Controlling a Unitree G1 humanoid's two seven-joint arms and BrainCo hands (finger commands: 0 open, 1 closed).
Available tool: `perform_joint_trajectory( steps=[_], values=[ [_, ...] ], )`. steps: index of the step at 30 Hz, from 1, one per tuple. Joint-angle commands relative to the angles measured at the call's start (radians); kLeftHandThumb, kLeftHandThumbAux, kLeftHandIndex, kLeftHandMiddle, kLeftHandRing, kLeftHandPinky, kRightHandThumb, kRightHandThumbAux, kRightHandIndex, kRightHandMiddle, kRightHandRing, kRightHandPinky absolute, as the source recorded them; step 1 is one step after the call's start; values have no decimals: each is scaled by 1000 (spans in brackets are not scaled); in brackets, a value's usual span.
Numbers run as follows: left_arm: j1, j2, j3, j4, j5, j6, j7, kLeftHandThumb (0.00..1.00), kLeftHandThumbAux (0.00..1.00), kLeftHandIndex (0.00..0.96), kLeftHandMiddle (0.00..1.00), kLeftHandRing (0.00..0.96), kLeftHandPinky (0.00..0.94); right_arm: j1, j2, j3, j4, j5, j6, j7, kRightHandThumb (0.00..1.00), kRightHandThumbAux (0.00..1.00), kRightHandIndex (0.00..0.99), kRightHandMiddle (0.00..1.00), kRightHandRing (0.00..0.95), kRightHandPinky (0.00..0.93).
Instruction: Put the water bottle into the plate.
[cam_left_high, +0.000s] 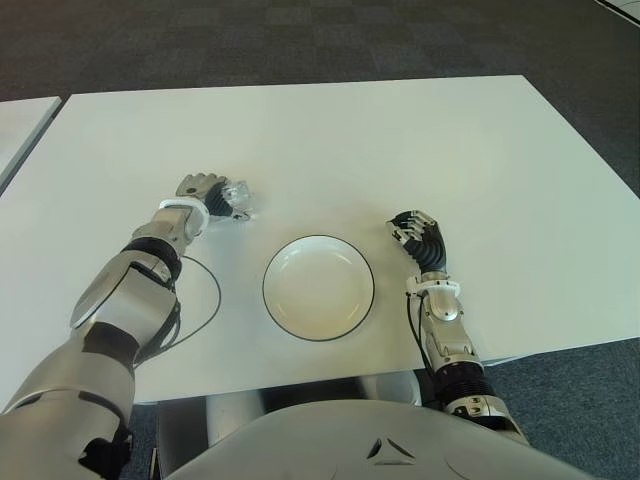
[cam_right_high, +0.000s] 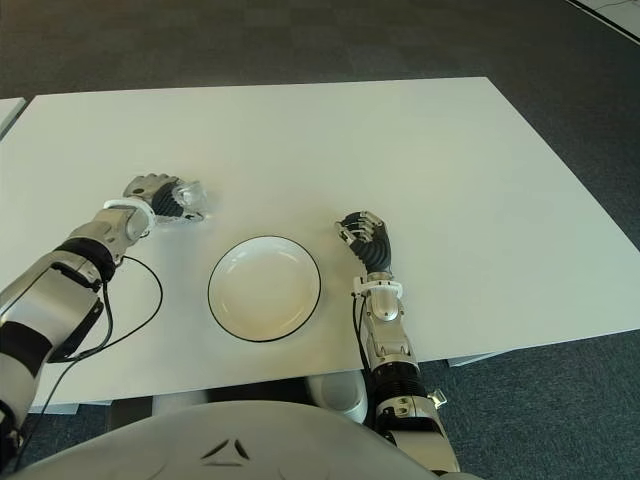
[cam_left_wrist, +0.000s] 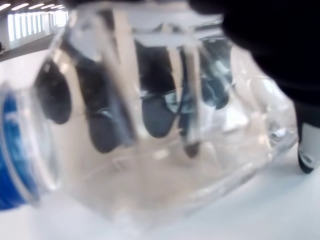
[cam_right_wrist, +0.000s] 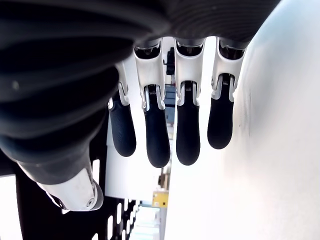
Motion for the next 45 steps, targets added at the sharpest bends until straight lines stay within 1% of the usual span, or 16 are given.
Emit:
perform_joint_trajectory(
  steps=[1, 5, 13, 21, 26, 35, 45],
  values=[
    [49, -6, 33, 15, -30, -16, -11, 850, 665, 403, 552, 770, 788, 6, 1, -1, 4, 1, 4, -6, 704, 732, 427, 481, 472, 479],
    [54, -8, 68, 13, -62, -25, -11, 850, 668, 398, 548, 805, 808, 5, 1, -1, 6, 2, 7, -7, 704, 732, 426, 480, 473, 477],
    [62, -9, 116, 7, -95, -42, -1, 851, 669, 395, 545, 825, 811, 3, 1, -2, 9, 7, 5, -2, 704, 731, 426, 477, 469, 471],
    [60, -8, 134, 2, -95, -52, 26, 851, 670, 394, 544, 833, 815, 0, 3, -3, 14, 11, 3, 1, 704, 731, 427, 482, 472, 475],
    [51, -5, 142, -2, -101, -57, 24, 851, 670, 395, 544, 833, 809, -2, 4, -4, 17, 14, 3, 2, 703, 731, 427, 484, 473, 473],
    [14, 6, 182, -27, -125, -73, 7, 850, 670, 395, 541, 826, 800, -4, 7, -6, 22, 14, 0, -1, 703, 732, 426, 487, 477, 476],
    [7, 17, 213, -92, -135, -117, 42, 850, 670, 393, 539, 827, 803, -7, 7, -4, 27, 11, -7, 0, 703, 732, 426, 487, 475, 473]
  ],
)
